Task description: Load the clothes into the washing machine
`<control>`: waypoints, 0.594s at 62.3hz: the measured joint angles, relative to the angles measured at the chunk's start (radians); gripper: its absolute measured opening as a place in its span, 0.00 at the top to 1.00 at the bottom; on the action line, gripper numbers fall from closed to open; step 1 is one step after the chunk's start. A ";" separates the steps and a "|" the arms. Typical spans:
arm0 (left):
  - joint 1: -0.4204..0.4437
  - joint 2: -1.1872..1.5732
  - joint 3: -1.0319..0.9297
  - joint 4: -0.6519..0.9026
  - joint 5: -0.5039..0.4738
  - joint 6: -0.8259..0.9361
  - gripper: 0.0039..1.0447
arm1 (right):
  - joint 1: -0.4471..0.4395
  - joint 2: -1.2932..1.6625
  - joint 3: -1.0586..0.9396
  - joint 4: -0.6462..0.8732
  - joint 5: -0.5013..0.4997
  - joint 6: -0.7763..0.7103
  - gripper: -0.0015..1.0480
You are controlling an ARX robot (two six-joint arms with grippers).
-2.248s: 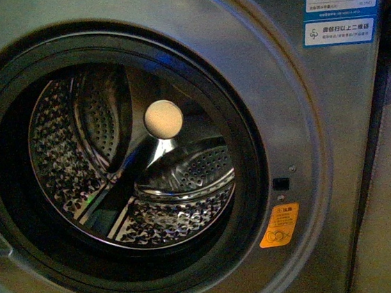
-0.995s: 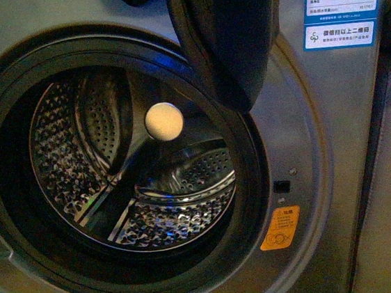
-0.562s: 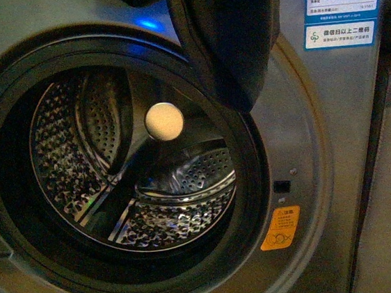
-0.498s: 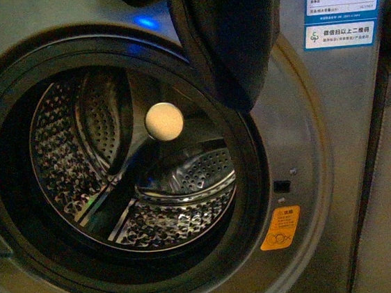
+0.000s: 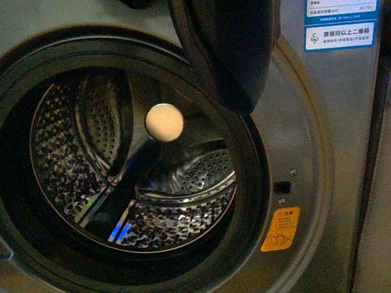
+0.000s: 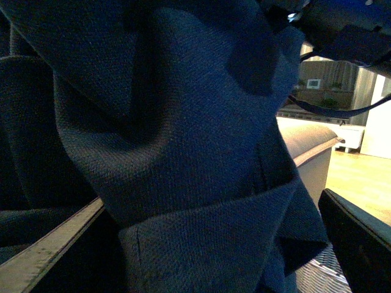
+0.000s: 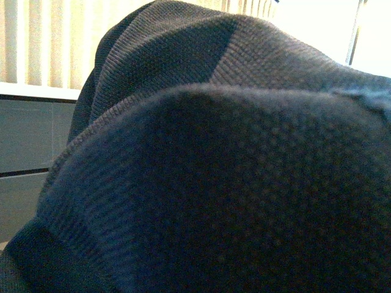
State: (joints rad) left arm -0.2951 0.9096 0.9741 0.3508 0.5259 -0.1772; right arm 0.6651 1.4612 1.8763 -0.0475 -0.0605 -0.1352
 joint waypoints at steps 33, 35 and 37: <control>-0.202 0.190 0.189 -0.053 -0.278 0.018 0.06 | 0.000 0.000 0.000 0.000 0.004 0.000 0.87; -0.206 0.201 0.201 -0.040 -0.299 0.013 0.06 | 0.000 0.000 0.000 0.000 0.004 0.000 0.87; -0.211 0.212 0.213 -0.027 -0.328 -0.001 0.06 | 0.000 0.000 0.000 0.000 0.004 0.000 0.87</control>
State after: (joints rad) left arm -0.5064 1.1217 1.1870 0.3241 0.1978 -0.1783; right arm 0.6651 1.4612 1.8763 -0.0475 -0.0563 -0.1356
